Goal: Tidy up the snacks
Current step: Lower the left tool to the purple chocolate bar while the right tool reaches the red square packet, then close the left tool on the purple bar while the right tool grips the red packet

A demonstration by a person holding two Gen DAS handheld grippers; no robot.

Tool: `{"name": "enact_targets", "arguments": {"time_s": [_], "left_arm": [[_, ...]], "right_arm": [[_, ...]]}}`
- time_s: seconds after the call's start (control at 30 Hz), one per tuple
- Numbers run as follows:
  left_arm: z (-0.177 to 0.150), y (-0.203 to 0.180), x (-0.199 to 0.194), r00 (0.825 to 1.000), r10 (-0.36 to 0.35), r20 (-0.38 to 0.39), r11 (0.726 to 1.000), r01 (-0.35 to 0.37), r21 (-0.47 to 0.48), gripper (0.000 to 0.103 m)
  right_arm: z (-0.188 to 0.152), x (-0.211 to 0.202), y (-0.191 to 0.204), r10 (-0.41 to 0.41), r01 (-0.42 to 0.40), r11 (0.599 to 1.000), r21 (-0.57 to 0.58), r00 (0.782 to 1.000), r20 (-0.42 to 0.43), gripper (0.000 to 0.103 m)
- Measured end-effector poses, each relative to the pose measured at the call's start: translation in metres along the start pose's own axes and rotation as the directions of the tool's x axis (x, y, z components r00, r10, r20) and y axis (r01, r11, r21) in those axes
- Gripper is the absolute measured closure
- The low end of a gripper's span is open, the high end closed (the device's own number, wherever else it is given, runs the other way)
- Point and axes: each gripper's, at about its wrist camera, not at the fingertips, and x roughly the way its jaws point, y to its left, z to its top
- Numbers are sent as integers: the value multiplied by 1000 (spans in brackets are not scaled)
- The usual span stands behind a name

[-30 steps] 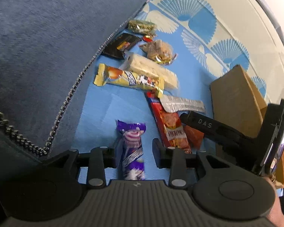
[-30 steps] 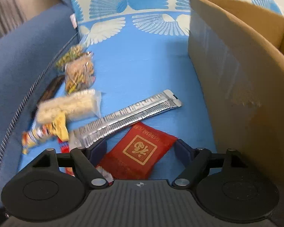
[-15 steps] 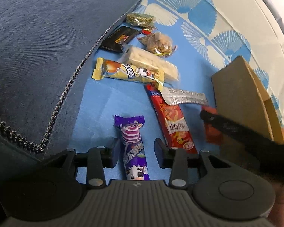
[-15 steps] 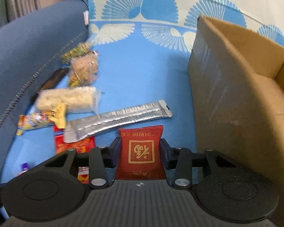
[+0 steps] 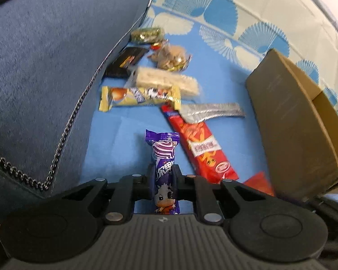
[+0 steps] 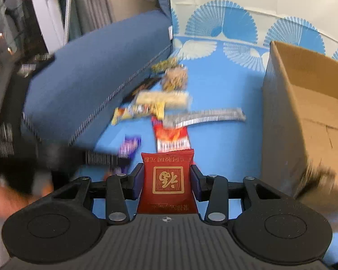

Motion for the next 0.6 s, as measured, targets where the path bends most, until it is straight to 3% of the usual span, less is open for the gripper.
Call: {"name": "enact_targets", "arguments": {"time_s": [0.23,0.4,0.47,0.6], "left_arm": [[-1,4,9,997,-57,-51,997,55,-49,86],[-4,7,2,995,-72,-68,995,66,-77,78],[-8,2,1,995,-61,-79,997,56,-59,72],[-13,-10,0,997,-14,-71,1000,16,17,72]], "right_arm": [[-22,23,-7,-30,29,999,-19,999,-39,55],[-30,26,-14,-26,27,999,19,997,-67,48],[-30,25,-14,-10,12,1000,20,998,-68,37],[-31,27,-13,-14,14,1000,1,997,-82,35]]}}
